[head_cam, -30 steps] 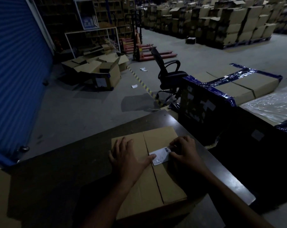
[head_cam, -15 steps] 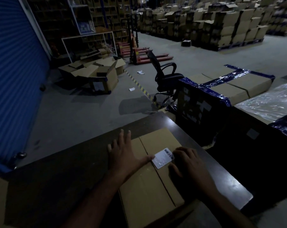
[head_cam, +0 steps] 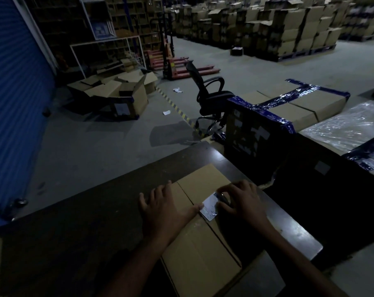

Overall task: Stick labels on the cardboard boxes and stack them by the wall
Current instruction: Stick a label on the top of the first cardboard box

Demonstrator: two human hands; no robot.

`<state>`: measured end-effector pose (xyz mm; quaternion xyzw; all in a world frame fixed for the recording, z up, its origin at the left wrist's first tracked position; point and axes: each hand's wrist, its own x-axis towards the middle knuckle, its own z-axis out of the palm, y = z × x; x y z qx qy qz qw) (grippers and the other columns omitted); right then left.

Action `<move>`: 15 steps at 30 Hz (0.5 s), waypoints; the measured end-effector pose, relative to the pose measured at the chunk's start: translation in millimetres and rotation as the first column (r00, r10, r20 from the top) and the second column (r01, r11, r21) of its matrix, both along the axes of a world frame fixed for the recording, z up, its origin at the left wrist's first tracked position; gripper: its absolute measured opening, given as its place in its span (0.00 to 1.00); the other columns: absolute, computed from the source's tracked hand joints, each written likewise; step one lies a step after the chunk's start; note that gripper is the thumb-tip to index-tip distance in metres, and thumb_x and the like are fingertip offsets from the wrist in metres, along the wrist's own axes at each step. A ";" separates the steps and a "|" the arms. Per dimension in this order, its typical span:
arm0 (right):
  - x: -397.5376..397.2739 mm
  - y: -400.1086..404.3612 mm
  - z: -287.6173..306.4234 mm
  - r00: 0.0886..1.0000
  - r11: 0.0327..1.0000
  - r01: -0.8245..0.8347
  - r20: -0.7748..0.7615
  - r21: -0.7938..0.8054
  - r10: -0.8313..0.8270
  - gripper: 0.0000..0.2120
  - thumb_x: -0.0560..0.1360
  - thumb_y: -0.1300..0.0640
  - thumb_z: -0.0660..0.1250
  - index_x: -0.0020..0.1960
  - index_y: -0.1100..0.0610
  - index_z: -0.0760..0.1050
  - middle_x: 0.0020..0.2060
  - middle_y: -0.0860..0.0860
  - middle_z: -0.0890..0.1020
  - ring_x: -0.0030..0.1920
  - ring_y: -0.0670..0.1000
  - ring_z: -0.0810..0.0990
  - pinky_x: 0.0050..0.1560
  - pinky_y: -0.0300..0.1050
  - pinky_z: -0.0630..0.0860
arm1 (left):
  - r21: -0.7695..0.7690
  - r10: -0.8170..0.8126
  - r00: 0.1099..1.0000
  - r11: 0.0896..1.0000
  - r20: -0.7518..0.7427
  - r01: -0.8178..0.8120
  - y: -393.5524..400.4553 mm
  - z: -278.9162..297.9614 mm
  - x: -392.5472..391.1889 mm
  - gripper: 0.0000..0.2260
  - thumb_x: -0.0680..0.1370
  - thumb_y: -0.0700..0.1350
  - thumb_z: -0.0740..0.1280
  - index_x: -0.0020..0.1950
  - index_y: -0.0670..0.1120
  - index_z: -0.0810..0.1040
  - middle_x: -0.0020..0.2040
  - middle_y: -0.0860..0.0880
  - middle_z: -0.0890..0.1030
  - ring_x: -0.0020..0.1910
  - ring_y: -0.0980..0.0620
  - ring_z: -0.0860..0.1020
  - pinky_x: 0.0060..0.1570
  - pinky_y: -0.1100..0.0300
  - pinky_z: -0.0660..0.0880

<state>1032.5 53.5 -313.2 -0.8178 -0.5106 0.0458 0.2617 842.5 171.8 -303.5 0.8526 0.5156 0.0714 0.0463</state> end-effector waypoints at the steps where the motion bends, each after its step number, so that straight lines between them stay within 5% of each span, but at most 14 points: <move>1: 1.3 1.8 0.3 1.000 1.000 -0.002 -0.022 -0.010 0.001 0.26 0.64 0.32 0.55 0.56 0.40 0.77 0.52 0.42 0.69 0.59 0.50 0.66 0.55 0.47 0.66 | -0.003 -0.002 1.000 1.000 0.004 0.002 0.2 0.4 -0.3 0.57 0.60 0.86 0.44 0.79 0.50 0.56 0.75 0.48 0.66 0.74 0.48 0.63 0.76 0.41 0.48; 6: 3.8 5.3 4.6 0.999 1.000 -0.019 -0.052 -0.018 0.018 0.17 0.69 0.43 0.70 0.57 0.41 0.77 0.55 0.44 0.70 0.62 0.51 0.64 0.56 0.46 0.65 | -0.018 -0.011 0.999 1.000 0.046 0.011 1.0 -0.8 -1.8 0.58 0.59 0.87 0.44 0.79 0.51 0.56 0.75 0.49 0.66 0.74 0.49 0.62 0.76 0.42 0.48; 12: 8.5 6.9 4.2 0.993 0.999 -0.033 -0.118 -0.020 0.030 0.13 0.66 0.42 0.72 0.49 0.41 0.79 0.56 0.45 0.73 0.62 0.51 0.66 0.57 0.48 0.67 | 0.003 -0.009 0.999 1.000 0.054 0.009 1.7 -2.5 -1.1 0.58 0.58 0.87 0.43 0.78 0.51 0.58 0.74 0.49 0.67 0.73 0.49 0.64 0.75 0.43 0.50; 15: 7.5 7.3 1.5 0.996 1.000 -0.018 -0.091 -0.012 0.017 0.16 0.67 0.45 0.74 0.54 0.43 0.79 0.56 0.45 0.72 0.62 0.51 0.65 0.58 0.48 0.66 | 0.000 -0.012 0.998 1.000 0.055 0.012 1.4 -1.7 -1.5 0.58 0.58 0.87 0.42 0.78 0.51 0.58 0.74 0.49 0.67 0.73 0.49 0.64 0.75 0.43 0.51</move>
